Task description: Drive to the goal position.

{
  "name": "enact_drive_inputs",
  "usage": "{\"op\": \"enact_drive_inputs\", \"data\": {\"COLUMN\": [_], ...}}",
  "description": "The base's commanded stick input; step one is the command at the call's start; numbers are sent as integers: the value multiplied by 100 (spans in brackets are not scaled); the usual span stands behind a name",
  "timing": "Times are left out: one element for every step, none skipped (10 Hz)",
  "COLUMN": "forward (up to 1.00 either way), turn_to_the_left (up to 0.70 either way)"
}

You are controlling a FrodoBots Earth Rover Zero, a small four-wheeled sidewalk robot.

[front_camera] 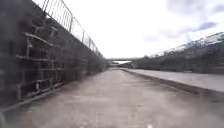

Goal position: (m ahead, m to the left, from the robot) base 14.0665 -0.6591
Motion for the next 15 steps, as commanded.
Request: {"op": "enact_drive_inputs", "data": {"forward": [100, 100, 100, 100, 100, 100, 100, 100, 100, 100, 100, 100, 100, 100, 100], "turn_to_the_left": [0, 0, 0, 0, 0, 0, 0, 0, 0, 0, 0, 0, 0, 0, 0]}}
